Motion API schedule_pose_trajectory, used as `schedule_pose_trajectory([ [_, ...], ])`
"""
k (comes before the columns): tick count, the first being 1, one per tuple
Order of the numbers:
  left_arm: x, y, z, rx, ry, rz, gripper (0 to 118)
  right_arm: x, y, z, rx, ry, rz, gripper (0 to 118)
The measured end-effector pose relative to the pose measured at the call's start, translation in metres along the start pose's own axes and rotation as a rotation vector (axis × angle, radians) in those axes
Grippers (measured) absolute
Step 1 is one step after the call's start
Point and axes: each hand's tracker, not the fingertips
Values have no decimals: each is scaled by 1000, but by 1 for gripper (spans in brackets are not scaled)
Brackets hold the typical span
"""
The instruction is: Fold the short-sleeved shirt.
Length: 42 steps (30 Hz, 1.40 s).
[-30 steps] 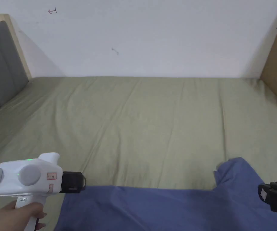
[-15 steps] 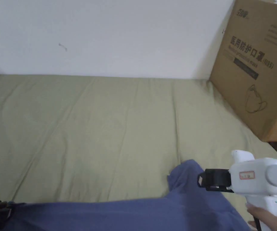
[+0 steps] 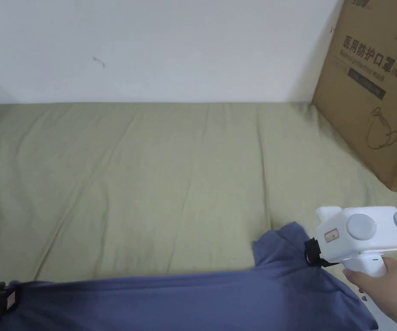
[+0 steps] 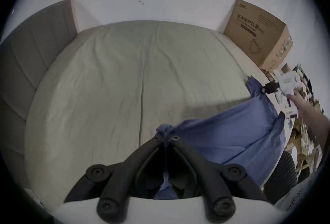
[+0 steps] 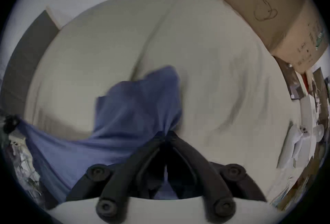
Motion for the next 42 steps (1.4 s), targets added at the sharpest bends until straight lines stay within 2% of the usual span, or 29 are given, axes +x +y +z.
schedule_pose_trajectory([
  [4, -3, -14, 14, 39, -15, 31, 1, 7, -35, 68, 196, 6, -8, 0],
  [7, -6, -20, 38, 73, -26, 28, 1, 12, -78, 133, 332, 52, -67, 0],
  [9, -7, -27, 53, 100, -48, 30, 1, 18, -107, 170, 360, 92, -106, 0],
  [14, -17, -62, 84, 92, -94, -4, 2, 19, -198, 217, 313, 153, -143, 0],
  [16, -18, -83, 89, 55, -81, -10, 2, 23, -227, 208, 272, 155, -175, 0],
  [19, -19, -120, 89, -14, -143, 54, 2, 27, -264, 181, 161, 139, -230, 0],
  [20, -20, -132, 87, -33, -139, 60, 4, 27, -275, 172, 134, 131, -247, 0],
  [21, -20, -141, 86, -46, -136, 65, 10, 26, -282, 165, 112, 131, -252, 1],
  [22, -20, -151, 82, -68, -136, 70, 22, 25, -287, 160, 98, 124, -262, 7],
  [23, -21, -159, 81, -84, -120, 74, 40, 26, -285, 151, 100, 115, -267, 20],
  [24, -22, -164, 80, -93, -88, 78, 40, 23, -286, 151, 102, 91, -267, 20],
  [25, -24, -167, 80, -100, -64, 85, 47, 20, -286, 153, 110, 62, -253, 26],
  [26, -23, -168, 82, -93, -70, 108, 61, 25, -283, 152, 139, 56, -221, 42],
  [27, -26, -166, 87, -78, -71, 144, 88, 28, -280, 153, 176, 40, -195, 84],
  [28, -27, -163, 93, -54, -69, 173, 104, 25, -277, 161, 203, 3, -177, 110],
  [29, -27, -159, 100, -22, -70, 191, 115, 24, -273, 175, 246, -20, -169, 117],
  [30, -21, -155, 110, 14, -71, 198, 117, 22, -266, 184, 260, 17, -164, 116],
  [31, -15, -145, 119, 67, -73, 192, 117, 23, -260, 191, 300, 45, -195, 116],
  [33, -1, -126, 136, 163, -47, 168, 117, 15, -246, 210, 372, 85, -206, 116],
  [35, 14, -108, 146, 250, -21, 114, 117, -7, -232, 226, 447, 92, -189, 116],
  [38, 50, -88, 148, 287, 63, 35, 116, -32, -209, 236, 504, 89, -145, 116],
  [39, 59, -84, 146, 282, 74, 20, 110, -47, -205, 234, 516, 85, -131, 112],
  [40, 66, -81, 145, 289, 68, 13, 98, -56, -201, 234, 519, 78, -125, 100],
  [41, 72, -78, 144, 310, 39, 14, 73, -64, -197, 233, 527, 89, -115, 77],
  [42, 78, -76, 143, 312, 27, 20, 24, -69, -195, 233, 534, 105, -103, 28],
])
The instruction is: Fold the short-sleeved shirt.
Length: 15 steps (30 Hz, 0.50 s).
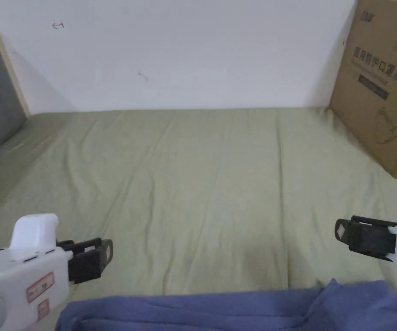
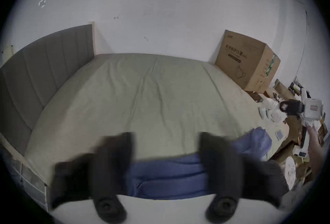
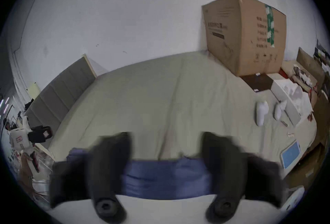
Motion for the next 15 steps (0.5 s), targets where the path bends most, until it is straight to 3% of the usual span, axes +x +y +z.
schedule_pose_trajectory([
  [1, 5, 3, -4, -7, 1, 6, 0, -8, -2, -6, -2, 8, 3, 0],
  [7, -10, -29, 0, -49, -48, 84, 0, -18, -3, -2, -13, 60, 48, 0],
  [8, -34, -3, -1, -79, -80, 144, 0, -18, -4, -1, -12, 59, 65, 0],
  [12, -131, -35, -26, -217, -365, 502, 1, -12, -9, -1, -57, 46, 76, 0],
  [14, -159, -57, -35, -235, -381, 593, 2, -9, -13, -2, -81, 48, 58, 0],
  [15, -171, -67, -38, -237, -382, 627, 9, -8, -15, -3, -92, 44, 51, 0],
])
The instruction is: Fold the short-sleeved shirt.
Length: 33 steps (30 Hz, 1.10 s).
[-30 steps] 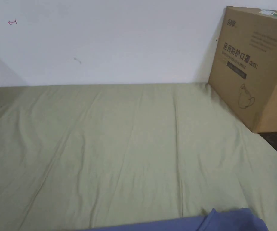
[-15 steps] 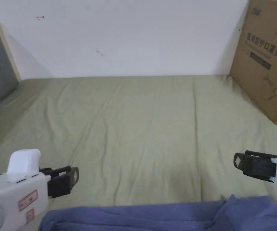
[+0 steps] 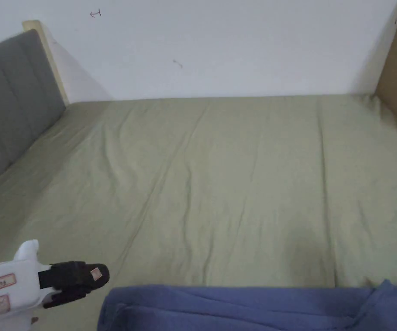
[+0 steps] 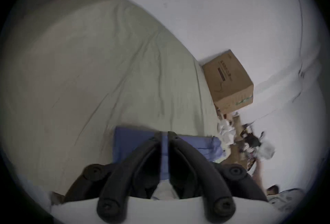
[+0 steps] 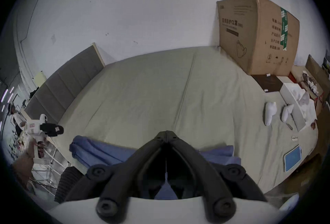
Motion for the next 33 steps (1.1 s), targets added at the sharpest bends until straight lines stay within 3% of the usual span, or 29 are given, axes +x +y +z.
schedule_pose_trajectory([
  [1, -13, -3, 1, 2, -15, 34, 22, 1, -2, -1, -13, -8, -8, 0],
  [2, -25, -7, -1, -4, -38, 57, 49, 11, -3, -8, -22, -12, -18, 0],
  [3, -35, -11, -5, -22, -63, 68, 96, 13, -5, -10, -26, -10, -30, 0],
  [4, -43, -15, -11, -54, -65, 79, 118, 17, -6, -11, -31, 2, -58, 0],
  [7, -40, -49, -24, -101, -96, 131, 118, 28, -7, -15, -42, 43, -172, 0],
  [8, -41, -58, -33, -121, -124, 156, 118, 28, -6, -16, -39, 26, -167, 0],
  [9, -88, -32, -44, -142, -172, 183, 118, 28, -5, -16, -38, 13, -161, 0],
  [12, -90, -37, -76, -154, -404, 255, 118, 27, -1, -18, -48, -12, -132, 0],
  [16, -68, -35, -115, -232, -438, 193, 118, 19, 1, -21, -64, -7, -124, 0],
  [17, -65, -34, -123, -239, -437, 188, 117, 17, 1, -21, -68, 0, -123, 0],
  [18, -64, -32, -126, -239, -420, 182, 102, 15, 1, -21, -70, 6, -121, 0],
  [19, -66, -28, -127, -236, -393, 181, 71, 13, 0, -22, -74, 10, -115, 0],
  [20, -70, -24, -129, -229, -330, 192, 26, 11, 0, -24, -80, 13, -108, 0],
  [21, -75, -21, -132, -233, -219, 200, 9, 9, 0, -25, -85, 16, -101, 0],
  [22, -82, -21, -139, -258, -54, 202, 9, 8, -1, -26, -91, 19, -94, 0],
  [24, -77, -17, -141, -216, -230, 317, 9, 6, -2, -28, -102, 23, -84, 0],
  [25, -53, -46, -109, -230, -137, 181, 9, 5, -3, -28, -106, 25, -80, 0],
  [28, -24, -42, -103, -207, -20, 68, 9, 3, -5, -27, -112, 36, -75, 0],
  [30, 6, -42, -87, -184, 96, -100, 9, 3, -6, -26, -114, 41, -76, 0],
  [33, 38, -36, -58, -74, 417, -413, 9, 5, -7, -25, -111, 46, -84, 0],
])
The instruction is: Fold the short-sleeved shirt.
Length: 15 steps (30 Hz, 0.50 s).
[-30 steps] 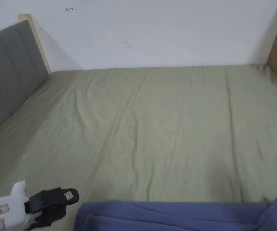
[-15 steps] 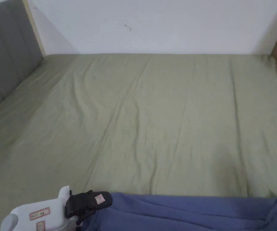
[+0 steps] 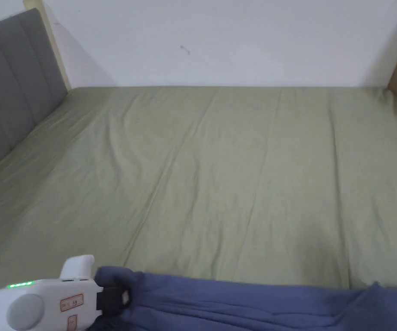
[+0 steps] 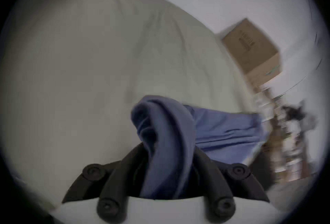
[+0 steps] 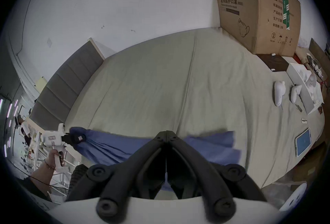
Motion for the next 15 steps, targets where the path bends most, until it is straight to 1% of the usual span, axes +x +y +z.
schedule_pose_trajectory([
  [1, 10, 4, 12, 27, 205, -116, 9, 0, -1, 1, 0, 6, -2, 0],
  [2, 25, 2, 12, 8, 261, -125, 9, 1, -2, 1, -2, 11, -3, 0],
  [3, 30, 6, 19, 29, 463, -227, 9, 2, -3, 2, -2, 10, -2, 0],
  [4, 22, 7, 18, 39, 453, -231, 9, 2, -5, 2, -2, 7, 1, 0],
  [5, 29, 10, 20, 44, 307, -186, 9, 3, -6, 3, -2, 5, 3, 0],
  [8, 59, 16, 10, -4, -24, -24, 10, 8, -9, 6, -4, 18, -13, 0],
  [9, 74, 16, 2, -25, -113, 4, 10, 10, -10, 7, -2, 24, -21, 0],
  [10, 87, 15, -7, -53, -175, 11, 15, 11, -11, 9, 1, 29, -27, 0],
  [11, 102, 15, -19, -92, -229, -2, 30, 13, -12, 11, 3, 32, -31, 0],
  [12, 125, 13, -29, -121, -268, -8, 63, 14, -13, 12, 4, 34, -34, 0],
  [13, 140, 10, -42, -147, -314, -13, 92, 15, -14, 14, 4, 34, -35, 0],
  [14, 154, 8, -53, -184, -354, -21, 113, 16, -15, 15, 4, 33, -34, 0],
  [15, 164, 5, -60, -206, -394, -23, 118, 17, -16, 16, 2, 30, -34, 0],
])
